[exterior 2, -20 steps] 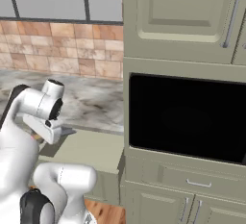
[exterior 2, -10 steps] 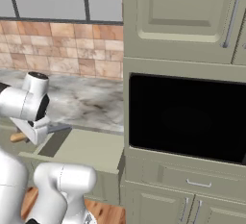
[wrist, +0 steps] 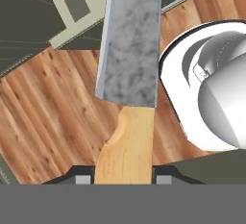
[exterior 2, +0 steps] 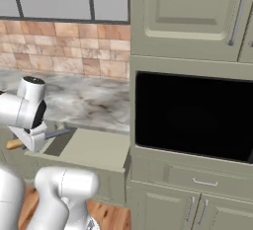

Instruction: Pick up the knife from the drawer and place it on the cutting board. Then place the meat from the plate to the cutting board.

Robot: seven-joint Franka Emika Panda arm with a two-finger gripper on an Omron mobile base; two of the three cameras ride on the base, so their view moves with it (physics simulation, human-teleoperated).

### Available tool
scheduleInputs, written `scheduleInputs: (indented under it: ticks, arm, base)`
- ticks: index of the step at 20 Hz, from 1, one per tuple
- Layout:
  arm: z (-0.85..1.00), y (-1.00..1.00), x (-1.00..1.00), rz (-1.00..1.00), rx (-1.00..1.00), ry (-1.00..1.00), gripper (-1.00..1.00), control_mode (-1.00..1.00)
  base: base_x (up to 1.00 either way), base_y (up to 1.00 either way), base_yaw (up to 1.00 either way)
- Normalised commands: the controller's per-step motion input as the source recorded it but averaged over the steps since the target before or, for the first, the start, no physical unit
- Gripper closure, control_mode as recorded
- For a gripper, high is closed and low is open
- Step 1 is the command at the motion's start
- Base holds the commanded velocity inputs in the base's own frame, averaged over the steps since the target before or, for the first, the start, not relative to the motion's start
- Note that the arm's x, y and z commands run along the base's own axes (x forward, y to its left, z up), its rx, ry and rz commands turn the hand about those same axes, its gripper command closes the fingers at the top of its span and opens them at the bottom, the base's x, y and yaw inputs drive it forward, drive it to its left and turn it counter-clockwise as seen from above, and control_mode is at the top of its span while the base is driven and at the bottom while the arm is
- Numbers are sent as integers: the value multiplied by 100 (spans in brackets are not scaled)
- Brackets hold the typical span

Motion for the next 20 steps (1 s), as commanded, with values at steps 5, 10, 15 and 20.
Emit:
scheduleInputs:
  ticks: [5, 10, 15, 20]
  arm:
    - [0, 0, 0, 0, 0, 0, 100, 100]
    - [0, 0, 0, 0, 0, 0, 100, 100]
    - [0, 0, 0, 0, 0, 0, 100, 100]
    - [0, 0, 0, 0, 0, 0, 100, 100]
  base:
    - [-40, 76, 1]
    - [-8, 100, 5]
    - [0, 100, 9]
    - [0, 100, 13]
